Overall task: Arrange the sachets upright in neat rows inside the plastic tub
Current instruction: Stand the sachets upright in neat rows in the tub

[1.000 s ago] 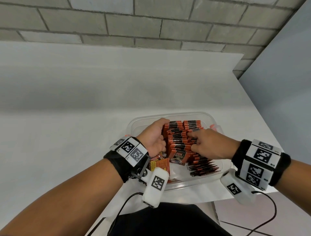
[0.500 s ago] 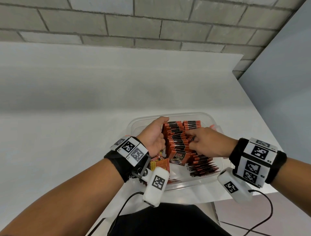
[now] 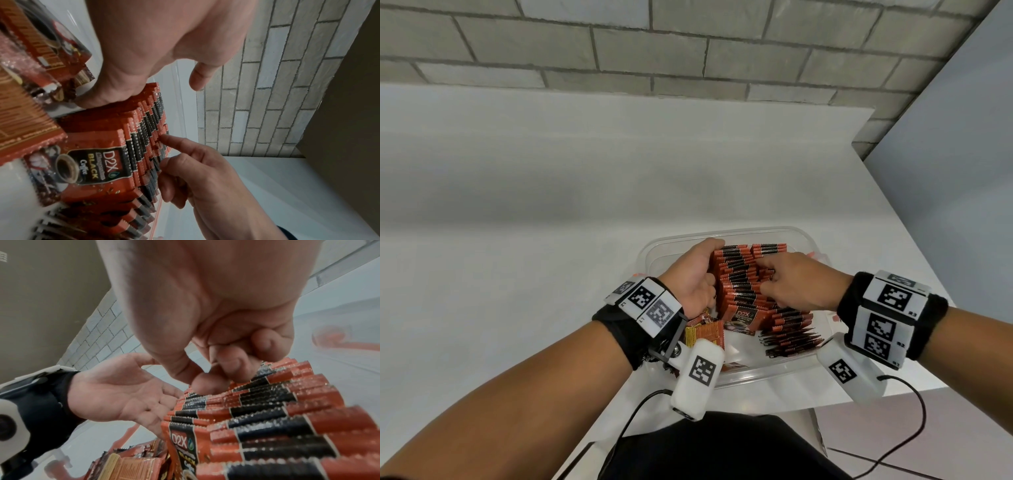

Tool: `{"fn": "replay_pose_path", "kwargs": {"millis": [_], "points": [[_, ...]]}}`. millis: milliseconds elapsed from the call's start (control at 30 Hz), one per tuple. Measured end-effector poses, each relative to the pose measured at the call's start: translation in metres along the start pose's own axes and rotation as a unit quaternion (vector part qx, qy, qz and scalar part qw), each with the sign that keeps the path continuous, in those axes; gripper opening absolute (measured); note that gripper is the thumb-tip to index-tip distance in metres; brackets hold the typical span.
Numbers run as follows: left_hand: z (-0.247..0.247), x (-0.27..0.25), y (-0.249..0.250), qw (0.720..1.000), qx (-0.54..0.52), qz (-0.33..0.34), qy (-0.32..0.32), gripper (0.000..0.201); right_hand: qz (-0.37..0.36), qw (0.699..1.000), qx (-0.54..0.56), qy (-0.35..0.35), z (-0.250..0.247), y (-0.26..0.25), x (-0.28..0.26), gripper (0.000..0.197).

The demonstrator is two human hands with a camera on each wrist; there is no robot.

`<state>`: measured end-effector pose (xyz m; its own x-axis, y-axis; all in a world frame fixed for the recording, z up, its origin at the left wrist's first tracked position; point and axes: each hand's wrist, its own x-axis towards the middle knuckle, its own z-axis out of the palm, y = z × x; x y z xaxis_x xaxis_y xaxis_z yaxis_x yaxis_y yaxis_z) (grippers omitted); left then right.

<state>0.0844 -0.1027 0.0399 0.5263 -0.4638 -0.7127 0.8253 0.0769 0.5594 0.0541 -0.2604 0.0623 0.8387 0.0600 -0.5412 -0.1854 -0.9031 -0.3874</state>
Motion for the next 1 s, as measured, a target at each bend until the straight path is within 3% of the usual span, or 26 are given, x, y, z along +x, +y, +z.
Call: {"fn": "replay_pose_path", "kwargs": {"millis": [500, 600, 700, 767, 867, 933, 1000], "points": [[-0.002, -0.005, 0.003, 1.000, 0.016, -0.002, -0.009, 0.033, -0.005, 1.000, -0.005, 0.000, -0.002, -0.004, -0.001, 0.039], [-0.016, -0.020, 0.017, 0.998, 0.043, 0.047, 0.001, 0.056, -0.031, 0.999, -0.011, 0.034, -0.009, -0.007, -0.006, 0.046], [-0.044, -0.046, 0.043, 0.988, 0.058, 0.141, -0.001, 0.043, -0.065, 0.997, -0.011, 0.034, -0.009, -0.017, -0.013, 0.036], [-0.066, -0.061, 0.056, 0.977, 0.081, 0.192, 0.035, 0.032, -0.106, 0.994, -0.039, -0.009, -0.001, -0.030, -0.018, 0.033], [-0.100, -0.062, 0.054, 0.946, 0.181, 0.225, 0.145, 0.021, -0.156, 0.978, -0.119, -0.071, 0.015, -0.052, -0.018, 0.035], [-0.115, -0.054, 0.042, 0.927, 0.246, 0.208, 0.193, 0.017, -0.172, 0.966, -0.170, -0.088, 0.025, -0.062, -0.013, 0.040], [-0.121, -0.044, 0.028, 0.929, 0.282, 0.167, 0.172, 0.022, -0.169, 0.962, -0.190, -0.101, 0.034, -0.069, -0.005, 0.048]]}}
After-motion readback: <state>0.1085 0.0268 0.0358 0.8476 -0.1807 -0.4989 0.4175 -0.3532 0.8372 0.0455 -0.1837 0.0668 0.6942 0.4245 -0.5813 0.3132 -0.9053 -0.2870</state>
